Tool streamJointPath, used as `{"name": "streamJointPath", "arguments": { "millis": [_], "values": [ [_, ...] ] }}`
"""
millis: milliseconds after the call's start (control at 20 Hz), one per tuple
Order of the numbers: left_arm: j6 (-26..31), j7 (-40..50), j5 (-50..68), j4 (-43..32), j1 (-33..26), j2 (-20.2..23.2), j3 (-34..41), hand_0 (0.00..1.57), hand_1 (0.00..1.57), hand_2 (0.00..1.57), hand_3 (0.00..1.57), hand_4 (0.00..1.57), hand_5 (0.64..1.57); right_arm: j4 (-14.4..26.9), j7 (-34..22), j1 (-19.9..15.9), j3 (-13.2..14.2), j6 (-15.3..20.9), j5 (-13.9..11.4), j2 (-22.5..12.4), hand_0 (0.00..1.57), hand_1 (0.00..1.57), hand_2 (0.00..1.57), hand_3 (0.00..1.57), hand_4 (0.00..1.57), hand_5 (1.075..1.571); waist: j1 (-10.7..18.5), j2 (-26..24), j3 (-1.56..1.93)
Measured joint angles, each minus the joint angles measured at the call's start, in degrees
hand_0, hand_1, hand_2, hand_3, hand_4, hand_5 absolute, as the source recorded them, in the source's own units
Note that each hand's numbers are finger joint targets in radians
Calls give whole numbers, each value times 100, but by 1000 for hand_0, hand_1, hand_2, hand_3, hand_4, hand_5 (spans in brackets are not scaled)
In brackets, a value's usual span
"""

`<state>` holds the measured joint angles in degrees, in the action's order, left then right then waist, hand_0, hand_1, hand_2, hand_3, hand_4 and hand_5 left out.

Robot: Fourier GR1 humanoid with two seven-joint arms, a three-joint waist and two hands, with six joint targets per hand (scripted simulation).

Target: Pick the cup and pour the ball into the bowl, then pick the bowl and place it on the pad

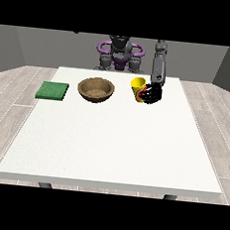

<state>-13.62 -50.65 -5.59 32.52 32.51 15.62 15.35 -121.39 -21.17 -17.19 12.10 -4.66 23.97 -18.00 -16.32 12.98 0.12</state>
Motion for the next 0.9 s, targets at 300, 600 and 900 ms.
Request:
{"name": "streamJointPath", "arguments": {
  "millis": [300, 600, 900],
  "values": [
    [-911, 969, -837, 51, 495, -120, -651, 1405, 1405, 1571, 1571, 1090, 1543, 543, 105, 33, 75, -53, -49, 32, 0, 0, 0, 0, 257, 1560, 193, -427, -2],
    [-1811, 1984, -1755, -75, 1022, -222, -1238, 1405, 1405, 1571, 1571, 1058, 1548, 906, 419, 119, 83, -285, -60, 84, 0, 0, 0, 0, 298, 1562, 167, -542, -3],
    [-2482, 2929, -2547, -386, 1496, -334, -1644, 1391, 1391, 1571, 1571, 920, 1561, 993, 467, 96, 45, -354, -64, 107, 0, 0, 0, 0, 348, 1564, 76, -536, -7]
  ]
}}
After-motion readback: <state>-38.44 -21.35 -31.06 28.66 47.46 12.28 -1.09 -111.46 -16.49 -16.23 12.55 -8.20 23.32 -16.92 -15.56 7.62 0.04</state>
